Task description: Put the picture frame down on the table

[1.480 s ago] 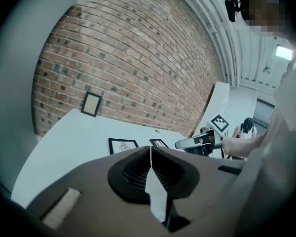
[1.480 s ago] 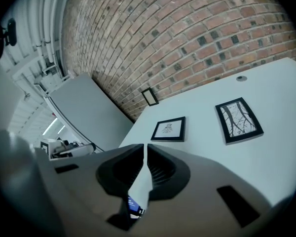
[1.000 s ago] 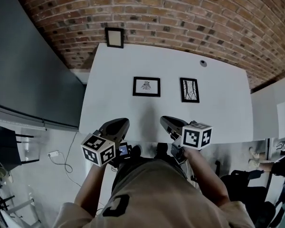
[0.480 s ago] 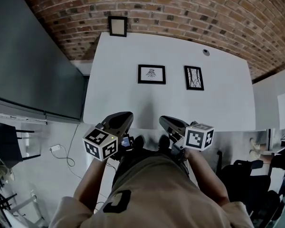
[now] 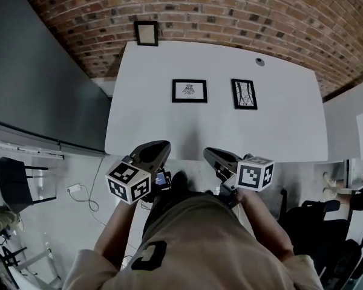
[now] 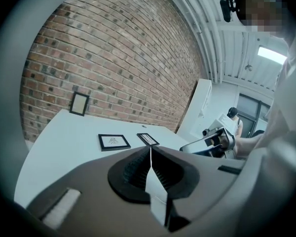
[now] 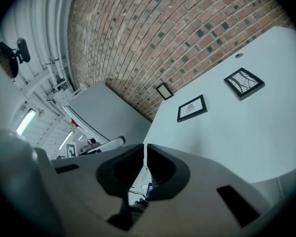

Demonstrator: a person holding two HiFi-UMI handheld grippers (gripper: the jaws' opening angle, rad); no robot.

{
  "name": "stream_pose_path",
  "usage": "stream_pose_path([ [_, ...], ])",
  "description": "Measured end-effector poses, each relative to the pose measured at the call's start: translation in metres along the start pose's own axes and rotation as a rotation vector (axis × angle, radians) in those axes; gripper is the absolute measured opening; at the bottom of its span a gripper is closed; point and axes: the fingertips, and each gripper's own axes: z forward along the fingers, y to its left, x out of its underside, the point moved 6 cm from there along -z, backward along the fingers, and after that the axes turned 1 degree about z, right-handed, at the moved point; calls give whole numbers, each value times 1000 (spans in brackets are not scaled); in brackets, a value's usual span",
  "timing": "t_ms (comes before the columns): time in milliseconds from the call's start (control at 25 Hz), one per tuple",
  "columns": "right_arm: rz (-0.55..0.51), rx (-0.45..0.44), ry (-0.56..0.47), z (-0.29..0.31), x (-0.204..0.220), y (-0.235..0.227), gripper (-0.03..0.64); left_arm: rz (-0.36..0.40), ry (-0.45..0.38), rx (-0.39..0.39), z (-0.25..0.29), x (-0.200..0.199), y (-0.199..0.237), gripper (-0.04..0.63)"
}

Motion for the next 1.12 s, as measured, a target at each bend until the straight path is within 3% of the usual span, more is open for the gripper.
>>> stream_pose_path([
  [160, 56, -17, -39, -26, 4, -11, 18, 20, 17, 20, 16, 1, -26, 9],
  [480, -82, 14, -21, -70, 9, -23, 14, 49, 28, 34, 43, 3, -76, 9],
  [760, -92, -10, -17, -110, 13, -37, 14, 66, 39, 23, 57, 7, -115, 9],
  [1120, -100, -25, 2, -127, 18, -50, 14, 66, 39, -11, 64, 12, -134, 9],
])
